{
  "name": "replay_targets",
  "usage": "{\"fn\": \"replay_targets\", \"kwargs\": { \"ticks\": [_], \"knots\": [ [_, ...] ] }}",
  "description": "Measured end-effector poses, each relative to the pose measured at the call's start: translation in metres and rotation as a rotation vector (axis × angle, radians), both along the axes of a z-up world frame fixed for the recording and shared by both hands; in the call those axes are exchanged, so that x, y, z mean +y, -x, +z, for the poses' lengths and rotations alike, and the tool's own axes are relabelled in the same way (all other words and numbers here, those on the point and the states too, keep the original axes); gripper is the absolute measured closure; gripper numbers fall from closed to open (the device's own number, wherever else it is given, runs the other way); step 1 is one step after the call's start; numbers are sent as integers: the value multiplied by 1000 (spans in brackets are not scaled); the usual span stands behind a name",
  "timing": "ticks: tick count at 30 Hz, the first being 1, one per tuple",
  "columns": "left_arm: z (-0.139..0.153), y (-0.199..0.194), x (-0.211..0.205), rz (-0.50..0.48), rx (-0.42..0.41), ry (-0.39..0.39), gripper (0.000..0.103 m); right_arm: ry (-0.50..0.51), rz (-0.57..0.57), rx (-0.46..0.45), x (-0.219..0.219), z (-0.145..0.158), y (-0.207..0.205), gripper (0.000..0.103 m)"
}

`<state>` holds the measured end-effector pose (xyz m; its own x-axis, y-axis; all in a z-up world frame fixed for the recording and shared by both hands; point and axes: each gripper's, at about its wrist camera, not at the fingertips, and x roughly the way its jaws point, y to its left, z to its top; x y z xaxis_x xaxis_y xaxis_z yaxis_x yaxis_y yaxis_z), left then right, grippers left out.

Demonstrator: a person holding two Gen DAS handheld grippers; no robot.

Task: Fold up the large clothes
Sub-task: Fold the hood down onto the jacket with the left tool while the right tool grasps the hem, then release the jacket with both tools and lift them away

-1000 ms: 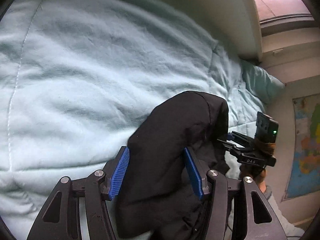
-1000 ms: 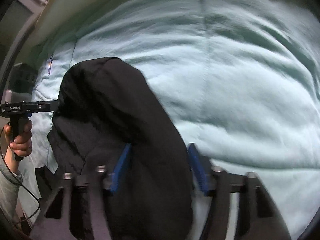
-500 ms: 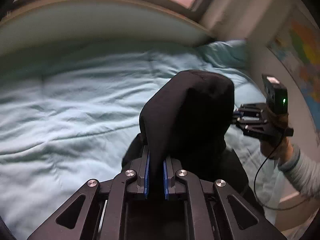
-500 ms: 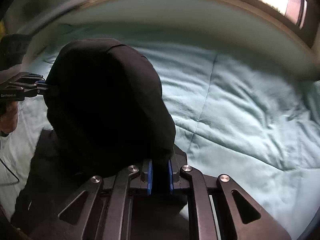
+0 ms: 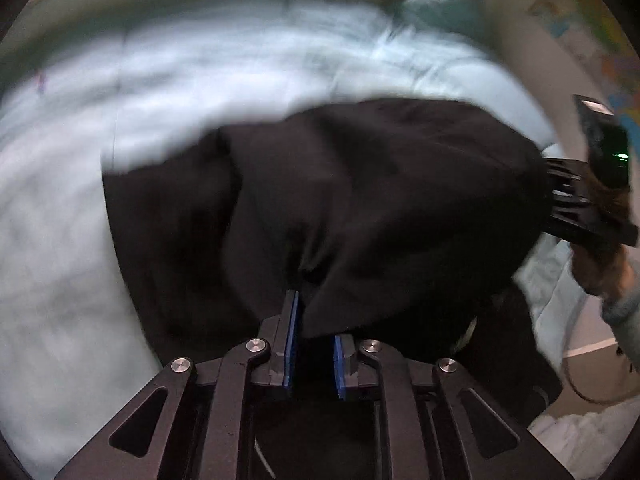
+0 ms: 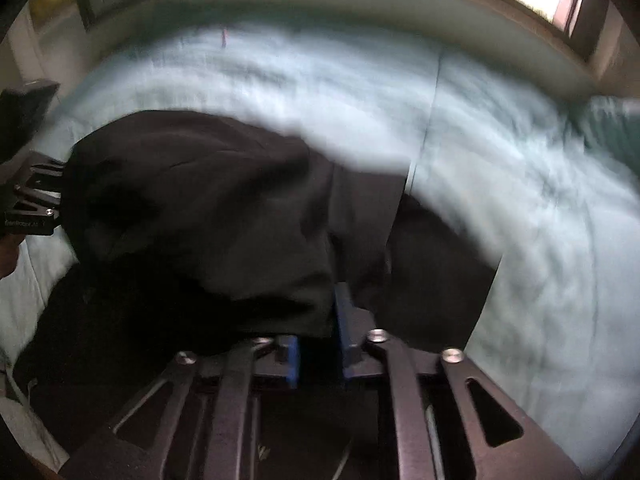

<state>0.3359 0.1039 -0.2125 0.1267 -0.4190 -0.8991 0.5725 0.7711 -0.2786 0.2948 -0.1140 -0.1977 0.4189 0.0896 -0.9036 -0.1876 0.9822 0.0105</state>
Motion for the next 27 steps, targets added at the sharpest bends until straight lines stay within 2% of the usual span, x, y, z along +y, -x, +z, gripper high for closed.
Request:
{"fn": "replay_targets", "kwargs": {
  "ticks": [3,5,7,9,10,12,15,17,18,20,22,23,24,25,26,27],
  "knots": [
    [-39,26,18,57,106,-86,87,-34,-48,127,-2,-32,28,79],
    [-39,38,32,89,119,-95,88,-50,-89,171,-12,-39,39,79],
    [-20,41,43,115,87,-66,88,-46,-117,170,-22,-31,45,76],
    [12,33,48,147,21,-26,88,-56,-141,129,-35,-7,41,64],
    [30,27,49,157,-12,4,88,-66,-146,107,-37,3,40,53],
    [65,10,42,172,-70,83,86,-100,-152,32,-38,33,26,51],
    [98,-15,26,156,-110,216,74,-167,-144,-41,-25,69,-13,51],
    [102,-26,-2,140,-111,270,50,-216,-148,-57,-13,77,-41,51],
    [99,-32,-16,120,-102,281,47,-229,-148,-47,-5,74,-53,51],
    [81,-42,-36,76,-62,259,47,-215,-152,1,10,56,-67,51],
    [42,-48,-47,49,19,163,47,-218,-140,71,21,23,-76,51],
    [13,-50,-48,55,67,66,47,-207,-124,118,26,-2,-76,51],
    [-20,-51,-43,74,127,-10,47,-146,-113,178,31,-31,-75,51],
    [-45,-50,-37,92,187,-21,50,-107,-113,259,32,-66,-70,51],
    [-63,-48,-30,114,227,2,51,-128,-129,314,29,-88,-68,50],
    [-71,-46,-27,131,237,23,51,-168,-151,322,25,-99,-64,50]
  ]
}}
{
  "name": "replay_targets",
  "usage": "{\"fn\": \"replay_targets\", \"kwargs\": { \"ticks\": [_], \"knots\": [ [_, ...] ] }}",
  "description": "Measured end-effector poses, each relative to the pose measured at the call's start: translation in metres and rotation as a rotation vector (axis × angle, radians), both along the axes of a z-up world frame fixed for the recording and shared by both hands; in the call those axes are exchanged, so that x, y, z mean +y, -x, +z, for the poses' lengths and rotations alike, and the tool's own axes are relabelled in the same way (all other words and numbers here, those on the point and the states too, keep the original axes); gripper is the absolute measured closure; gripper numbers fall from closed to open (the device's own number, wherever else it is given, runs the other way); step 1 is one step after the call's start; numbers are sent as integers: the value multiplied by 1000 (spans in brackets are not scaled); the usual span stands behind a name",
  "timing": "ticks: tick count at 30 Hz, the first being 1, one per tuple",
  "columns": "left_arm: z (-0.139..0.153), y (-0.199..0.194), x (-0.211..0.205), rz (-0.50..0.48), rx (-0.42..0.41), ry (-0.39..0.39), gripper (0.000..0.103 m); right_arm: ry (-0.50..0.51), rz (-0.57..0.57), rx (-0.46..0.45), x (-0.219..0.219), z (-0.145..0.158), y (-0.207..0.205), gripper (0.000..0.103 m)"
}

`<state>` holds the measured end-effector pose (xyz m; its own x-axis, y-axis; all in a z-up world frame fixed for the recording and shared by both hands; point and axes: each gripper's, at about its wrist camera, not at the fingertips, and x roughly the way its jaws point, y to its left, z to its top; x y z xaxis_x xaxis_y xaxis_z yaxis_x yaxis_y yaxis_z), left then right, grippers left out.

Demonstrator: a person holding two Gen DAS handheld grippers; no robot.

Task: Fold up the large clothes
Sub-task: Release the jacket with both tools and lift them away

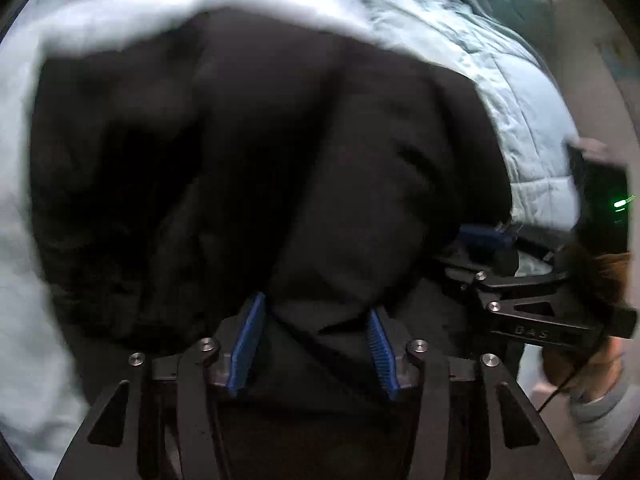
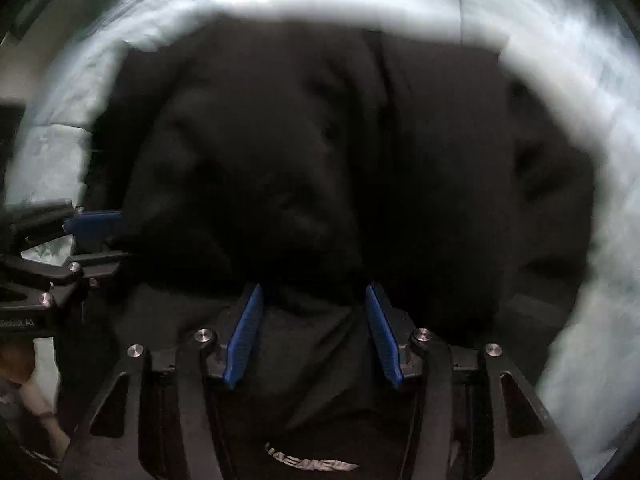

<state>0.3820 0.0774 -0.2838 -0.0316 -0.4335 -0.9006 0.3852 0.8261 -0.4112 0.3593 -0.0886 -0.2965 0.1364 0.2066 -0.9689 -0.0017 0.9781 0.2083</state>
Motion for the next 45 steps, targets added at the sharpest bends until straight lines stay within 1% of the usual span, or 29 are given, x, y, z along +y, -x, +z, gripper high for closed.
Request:
{"fn": "replay_targets", "kwargs": {
  "ticks": [1,2,5,7,9,10,11,12,13,14,15,16,17,19,21,23,24,25,27,29,32,36,38,40,42,45],
  "knots": [
    [-2,2,2,13,-19,11,51,-27,-21,-22,-4,-4,3,50],
    [3,4,1,19,-45,10,51,-41,-31,-41,-7,0,4,50],
    [26,14,-1,19,-99,17,51,-61,-46,-88,-12,19,10,50],
    [41,21,5,19,-117,59,52,-52,-29,-132,-11,38,21,48],
    [56,30,13,21,-105,152,52,-68,9,-194,-6,60,36,48],
    [57,35,14,24,-102,176,52,-74,21,-209,-2,64,42,48],
    [54,37,14,31,-99,171,51,-76,40,-216,4,65,46,48],
    [49,37,13,36,-96,139,51,-59,59,-203,12,60,48,48],
    [33,33,9,46,-83,65,51,-32,66,-182,16,54,47,48],
    [17,27,7,58,-51,33,52,-15,69,-138,19,37,44,48],
    [3,22,7,74,-17,33,52,-12,63,-95,18,17,41,48],
    [-3,19,6,82,-1,33,52,-9,57,-76,18,7,39,48],
    [-2,18,5,80,-2,27,52,-8,51,-68,18,3,38,48],
    [14,22,5,60,-38,24,52,-8,46,-82,17,17,42,48],
    [30,30,11,56,-70,41,52,-20,40,-111,13,38,52,48],
    [46,39,27,83,-85,58,52,-24,25,-133,5,54,65,47],
    [50,44,35,98,-85,57,52,-24,18,-143,2,60,72,46],
    [52,58,46,112,-83,46,52,-22,10,-153,-1,66,82,44],
    [57,78,62,150,-78,26,52,-4,-11,-146,-9,72,103,44],
    [65,101,84,196,-91,34,52,-14,-39,-146,-16,75,124,44],
    [75,129,108,262,-98,49,52,-27,-87,-106,-28,79,156,44],
    [94,162,150,341,-129,65,52,-35,-122,-130,-44,97,189,44],
    [101,172,156,367,-147,60,52,-20,-123,-145,-45,108,198,44],
    [106,183,171,390,-158,47,52,0,-123,-150,-38,111,198,44],
    [111,190,182,412,-164,43,52,16,-128,-156,-42,118,209,44],
    [112,202,197,436,-161,16,52,38,-136,-147,-47,119,223,44]
  ]
}}
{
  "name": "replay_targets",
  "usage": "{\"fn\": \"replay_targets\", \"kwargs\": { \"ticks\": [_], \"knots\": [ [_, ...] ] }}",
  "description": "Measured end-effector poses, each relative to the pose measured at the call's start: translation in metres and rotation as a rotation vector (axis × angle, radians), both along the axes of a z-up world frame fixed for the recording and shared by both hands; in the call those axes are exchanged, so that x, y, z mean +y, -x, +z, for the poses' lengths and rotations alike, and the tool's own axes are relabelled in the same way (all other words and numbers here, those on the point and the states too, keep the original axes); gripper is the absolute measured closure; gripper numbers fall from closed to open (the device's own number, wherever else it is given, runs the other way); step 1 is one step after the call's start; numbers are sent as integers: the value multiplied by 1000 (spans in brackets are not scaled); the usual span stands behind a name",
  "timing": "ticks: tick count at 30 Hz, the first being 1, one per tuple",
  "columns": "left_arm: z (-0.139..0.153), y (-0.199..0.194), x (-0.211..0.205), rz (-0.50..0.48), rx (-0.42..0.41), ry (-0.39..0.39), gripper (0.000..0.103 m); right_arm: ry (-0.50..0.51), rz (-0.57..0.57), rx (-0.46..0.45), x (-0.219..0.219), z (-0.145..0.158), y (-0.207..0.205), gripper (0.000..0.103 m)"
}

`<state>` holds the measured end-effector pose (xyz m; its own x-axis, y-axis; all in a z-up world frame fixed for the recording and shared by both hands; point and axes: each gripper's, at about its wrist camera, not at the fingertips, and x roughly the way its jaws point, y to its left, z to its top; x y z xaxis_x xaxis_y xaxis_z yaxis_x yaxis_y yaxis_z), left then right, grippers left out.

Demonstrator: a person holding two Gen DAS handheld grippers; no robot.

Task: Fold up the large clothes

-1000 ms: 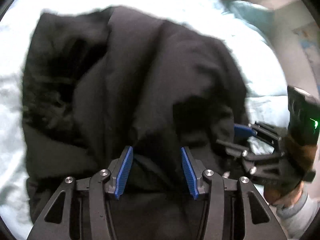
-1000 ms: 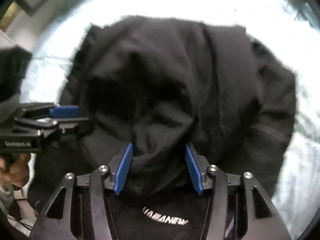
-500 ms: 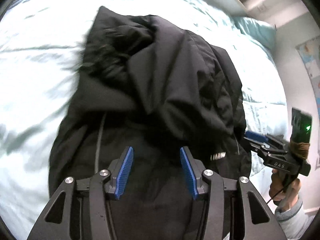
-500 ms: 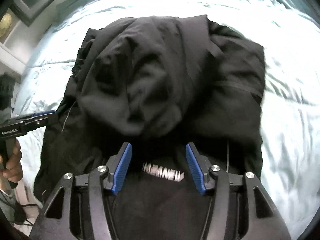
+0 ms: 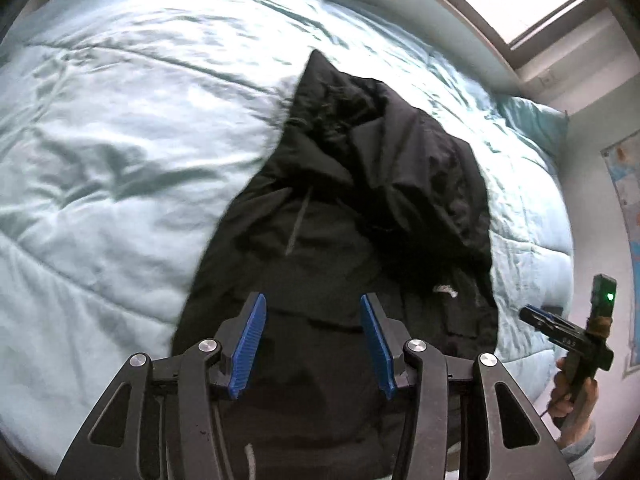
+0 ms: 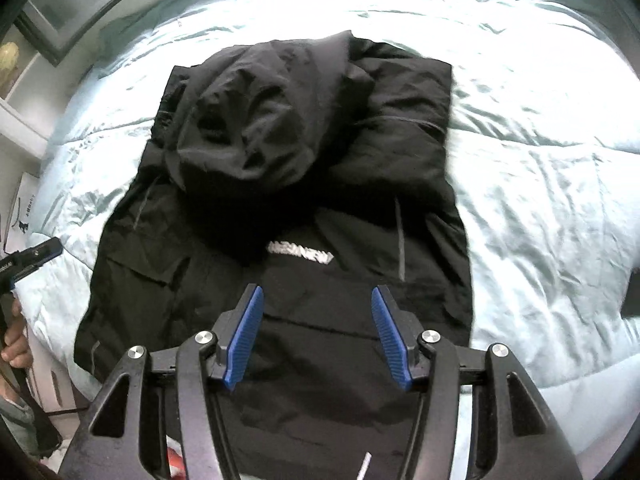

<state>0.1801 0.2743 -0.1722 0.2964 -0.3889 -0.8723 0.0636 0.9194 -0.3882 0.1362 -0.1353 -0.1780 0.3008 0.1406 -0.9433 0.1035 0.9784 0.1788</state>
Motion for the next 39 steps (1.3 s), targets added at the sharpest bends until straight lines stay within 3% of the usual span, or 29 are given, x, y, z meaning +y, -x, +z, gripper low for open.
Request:
{"fn": "replay_targets", "kwargs": {
  "ticks": [8,16,21,29,36,37,39],
  "knots": [
    [-27,46,44,67,96,-45,52,4,-107,88,-41,-25,57,44],
    [-61,85,83,172,219,39,52,-19,-175,188,-64,-59,111,44],
    [-83,98,87,151,304,63,52,-28,-198,225,-74,-71,133,44],
    [-103,113,91,177,324,61,52,-85,-255,269,-94,-93,166,44],
    [-113,116,98,213,348,157,52,-227,-268,321,-94,-119,186,44],
    [-115,117,97,211,353,167,50,-251,-262,319,-92,-119,188,45],
    [-117,117,94,198,357,167,50,-251,-229,313,-84,-115,191,62]
  ]
}}
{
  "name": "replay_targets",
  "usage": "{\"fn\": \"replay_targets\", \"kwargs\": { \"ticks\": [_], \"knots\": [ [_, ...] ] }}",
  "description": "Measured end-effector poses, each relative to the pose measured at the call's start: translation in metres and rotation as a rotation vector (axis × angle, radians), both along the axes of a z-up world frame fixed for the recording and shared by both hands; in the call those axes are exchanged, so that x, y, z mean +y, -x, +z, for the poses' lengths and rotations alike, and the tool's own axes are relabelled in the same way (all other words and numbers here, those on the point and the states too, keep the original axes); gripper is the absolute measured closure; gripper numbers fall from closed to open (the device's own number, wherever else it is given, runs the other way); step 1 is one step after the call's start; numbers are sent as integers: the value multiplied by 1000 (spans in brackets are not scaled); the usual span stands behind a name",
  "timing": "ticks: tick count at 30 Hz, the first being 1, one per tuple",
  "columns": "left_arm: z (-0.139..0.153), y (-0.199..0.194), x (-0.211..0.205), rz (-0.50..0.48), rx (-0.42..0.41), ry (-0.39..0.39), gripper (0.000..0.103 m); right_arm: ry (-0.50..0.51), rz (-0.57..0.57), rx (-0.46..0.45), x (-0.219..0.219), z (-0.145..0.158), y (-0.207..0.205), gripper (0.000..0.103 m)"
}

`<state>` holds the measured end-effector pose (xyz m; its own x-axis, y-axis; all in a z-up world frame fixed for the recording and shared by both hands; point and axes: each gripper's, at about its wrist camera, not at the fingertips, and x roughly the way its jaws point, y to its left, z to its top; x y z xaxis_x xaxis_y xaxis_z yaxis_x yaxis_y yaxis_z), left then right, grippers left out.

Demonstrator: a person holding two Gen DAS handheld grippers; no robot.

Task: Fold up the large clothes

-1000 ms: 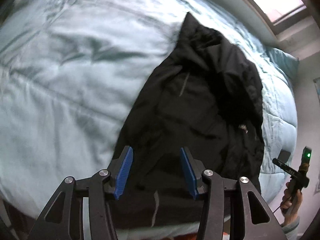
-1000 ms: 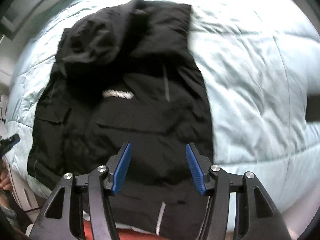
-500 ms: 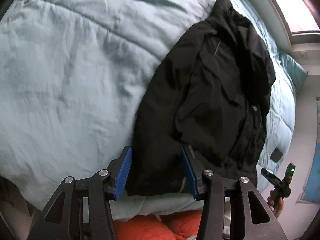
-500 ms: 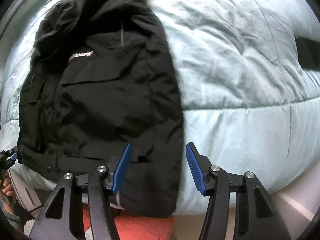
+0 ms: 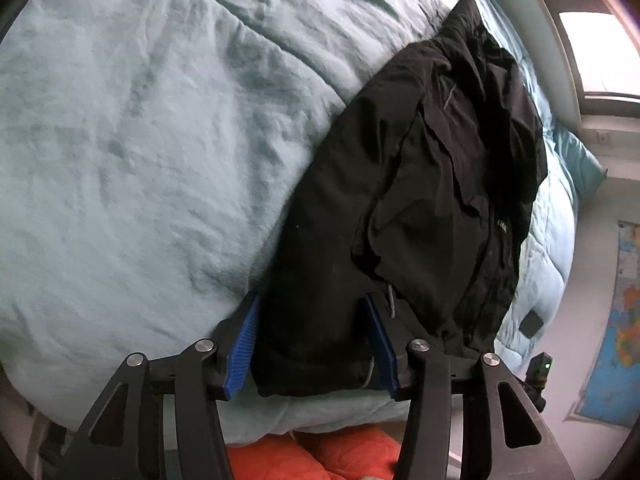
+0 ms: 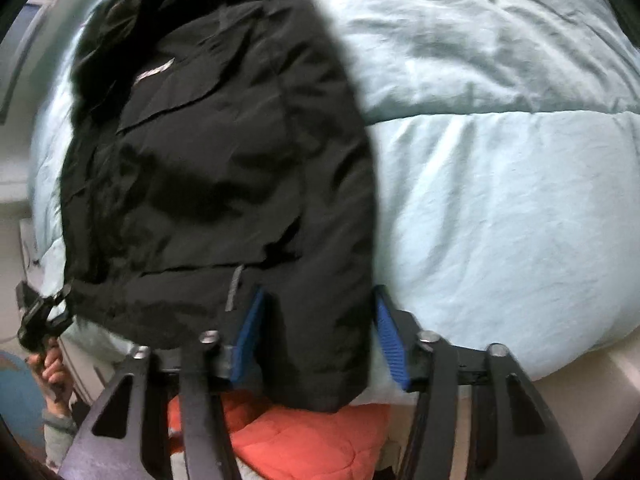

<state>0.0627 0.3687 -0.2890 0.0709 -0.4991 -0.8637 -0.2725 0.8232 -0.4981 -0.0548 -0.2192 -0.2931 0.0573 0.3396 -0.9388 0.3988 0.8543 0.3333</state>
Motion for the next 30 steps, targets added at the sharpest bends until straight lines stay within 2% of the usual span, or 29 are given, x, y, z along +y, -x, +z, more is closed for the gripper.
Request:
{"fn": "replay_targets", "kwargs": {
  "ticks": [1,3,5,6,8,10,13,14,15,16,18,21,24,30],
  "knots": [
    [1,0,-2,-6,-6,-7,50,29,23,0,3,3,0,67],
    [6,0,-7,-34,-40,-37,51,71,71,-18,13,12,0,68],
    [18,1,-18,-94,-107,-113,65,54,78,-26,17,16,2,65],
    [22,0,-25,-128,-124,-136,66,38,76,-17,17,14,2,64],
    [22,-3,-29,-154,-124,-118,66,14,76,8,18,6,3,54],
    [16,-7,-29,-157,-101,-68,65,-27,58,25,17,-3,5,45],
    [8,-9,-22,-114,-70,-19,65,-28,61,21,21,-8,5,44],
    [7,-9,-22,-102,-70,-22,65,-18,64,30,23,-8,4,50],
    [10,-9,-25,-107,-79,-59,68,-8,63,25,24,-5,1,58],
    [16,-9,-29,-126,-93,-100,83,4,71,11,25,-1,-1,76],
    [31,-10,-42,-163,-141,-165,89,43,87,-23,26,14,-5,82],
    [53,-21,-46,-161,-207,-160,92,74,78,-57,33,31,-14,86],
    [78,-33,-48,-137,-266,-105,92,87,63,-107,32,55,-27,87],
    [130,-64,-67,-152,-394,-96,92,98,77,-191,11,94,-63,88]
  ]
}}
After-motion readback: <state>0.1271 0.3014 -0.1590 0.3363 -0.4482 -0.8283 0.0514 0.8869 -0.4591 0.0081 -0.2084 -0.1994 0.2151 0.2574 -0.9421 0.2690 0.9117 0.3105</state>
